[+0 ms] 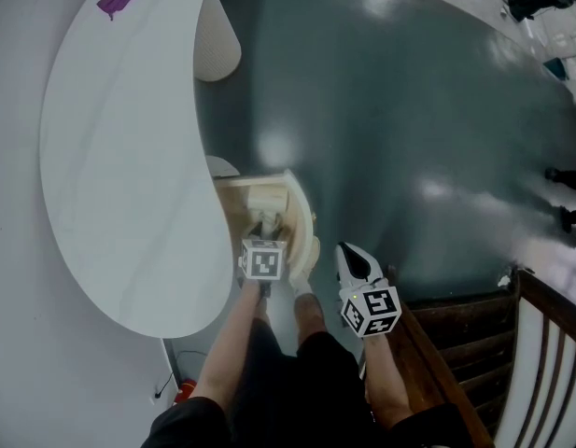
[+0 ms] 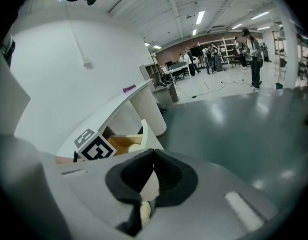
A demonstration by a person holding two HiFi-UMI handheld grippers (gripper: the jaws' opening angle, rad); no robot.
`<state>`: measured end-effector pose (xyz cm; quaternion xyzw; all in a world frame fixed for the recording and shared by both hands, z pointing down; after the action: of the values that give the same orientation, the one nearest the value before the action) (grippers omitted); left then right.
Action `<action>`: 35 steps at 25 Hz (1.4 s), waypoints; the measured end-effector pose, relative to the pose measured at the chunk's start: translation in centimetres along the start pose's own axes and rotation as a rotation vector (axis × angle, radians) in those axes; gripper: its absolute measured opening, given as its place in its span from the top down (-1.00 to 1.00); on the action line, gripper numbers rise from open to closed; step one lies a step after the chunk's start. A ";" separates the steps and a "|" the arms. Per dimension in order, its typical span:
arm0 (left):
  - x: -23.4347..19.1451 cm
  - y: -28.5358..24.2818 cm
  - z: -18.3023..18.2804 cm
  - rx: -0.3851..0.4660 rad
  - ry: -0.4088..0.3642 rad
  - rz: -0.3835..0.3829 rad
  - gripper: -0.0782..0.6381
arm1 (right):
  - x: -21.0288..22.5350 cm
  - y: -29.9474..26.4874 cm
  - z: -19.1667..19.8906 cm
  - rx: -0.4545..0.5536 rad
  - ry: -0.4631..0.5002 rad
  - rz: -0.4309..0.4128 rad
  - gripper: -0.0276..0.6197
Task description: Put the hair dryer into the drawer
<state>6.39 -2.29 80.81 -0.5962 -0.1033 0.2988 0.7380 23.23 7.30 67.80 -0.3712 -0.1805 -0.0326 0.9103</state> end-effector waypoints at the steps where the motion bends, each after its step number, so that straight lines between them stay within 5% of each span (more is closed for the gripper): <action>1: 0.0 0.1 0.0 0.002 -0.006 -0.005 0.11 | 0.0 0.0 0.0 -0.001 0.000 0.000 0.91; 21: 2.1 4.4 0.1 0.032 -0.051 0.004 0.15 | -1.3 1.4 -0.8 0.021 0.007 0.013 0.91; 35: 4.4 14.7 -3.1 0.272 -0.113 -0.002 0.47 | -4.6 5.1 -4.3 0.112 0.067 0.015 0.91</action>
<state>6.78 -0.73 65.25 -0.4729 -0.1040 0.3423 0.8052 21.26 7.67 59.91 -0.3198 -0.1486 -0.0283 0.9353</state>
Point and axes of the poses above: the fingertips, and each gripper's own axes: y backward along the fingers, x to its right, z out of its underside, the point moved 5 cm from there along y, backward along the fingers, and after that the axes turned 3 degrees about y, right-handed, at the moved point
